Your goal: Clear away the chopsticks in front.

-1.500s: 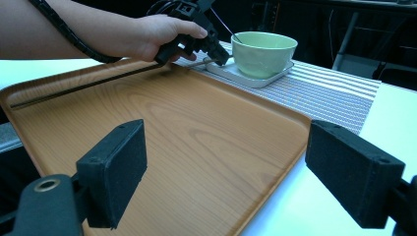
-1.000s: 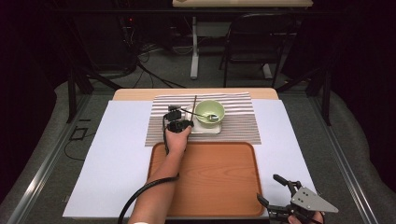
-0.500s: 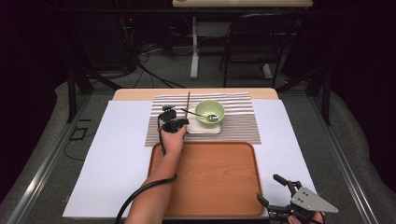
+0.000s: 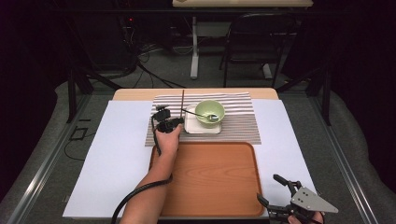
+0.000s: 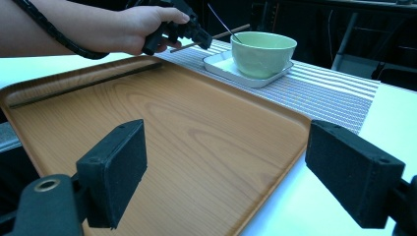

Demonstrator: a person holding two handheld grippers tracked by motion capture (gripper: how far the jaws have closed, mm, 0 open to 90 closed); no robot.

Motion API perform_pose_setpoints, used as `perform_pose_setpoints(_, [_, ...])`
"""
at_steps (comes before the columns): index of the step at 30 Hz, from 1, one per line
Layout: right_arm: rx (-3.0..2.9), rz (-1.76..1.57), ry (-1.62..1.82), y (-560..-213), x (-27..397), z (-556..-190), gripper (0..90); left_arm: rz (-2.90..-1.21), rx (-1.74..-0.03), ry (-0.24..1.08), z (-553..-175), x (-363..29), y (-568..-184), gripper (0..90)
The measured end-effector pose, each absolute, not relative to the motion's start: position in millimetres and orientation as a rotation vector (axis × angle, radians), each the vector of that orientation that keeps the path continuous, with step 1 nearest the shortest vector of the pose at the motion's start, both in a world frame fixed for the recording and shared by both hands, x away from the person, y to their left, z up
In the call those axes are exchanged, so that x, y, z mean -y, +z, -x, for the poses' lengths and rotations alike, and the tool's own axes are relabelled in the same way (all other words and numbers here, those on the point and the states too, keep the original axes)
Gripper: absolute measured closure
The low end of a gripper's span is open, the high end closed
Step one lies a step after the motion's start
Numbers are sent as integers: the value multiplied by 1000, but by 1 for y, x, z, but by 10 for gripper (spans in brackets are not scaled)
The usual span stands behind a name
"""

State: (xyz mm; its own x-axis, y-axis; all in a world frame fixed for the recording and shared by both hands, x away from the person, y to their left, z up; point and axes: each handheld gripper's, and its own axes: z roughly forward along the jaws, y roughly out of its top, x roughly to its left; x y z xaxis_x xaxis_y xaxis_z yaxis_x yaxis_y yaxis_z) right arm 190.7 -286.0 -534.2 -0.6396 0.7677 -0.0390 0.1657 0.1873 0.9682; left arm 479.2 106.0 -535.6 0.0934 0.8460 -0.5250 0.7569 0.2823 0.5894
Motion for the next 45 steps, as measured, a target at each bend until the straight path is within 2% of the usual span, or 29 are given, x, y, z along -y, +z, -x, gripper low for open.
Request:
perform_pose_setpoints(13, [-1934,-869,1476,-534,286,-191,153,-1463,-1635,137,-450,-123,-518,852])
perform_pose_setpoints(21, [-1932,-868,1473,-534,286,-191,153,-1455,-1603,133,-420,-134,-514,852])
perform_pose_setpoints(27, [-1930,-868,1472,-534,286,-191,153,-1474,-1591,182,-395,-145,-514,852])
perform_pose_setpoints(41, [-1934,-867,1465,-534,285,-191,153,-1481,-1631,268,-335,-179,-520,852])
perform_pose_setpoints(45, [-1931,-866,1465,-534,286,-190,153,-1472,-1640,247,-319,-182,-523,852])
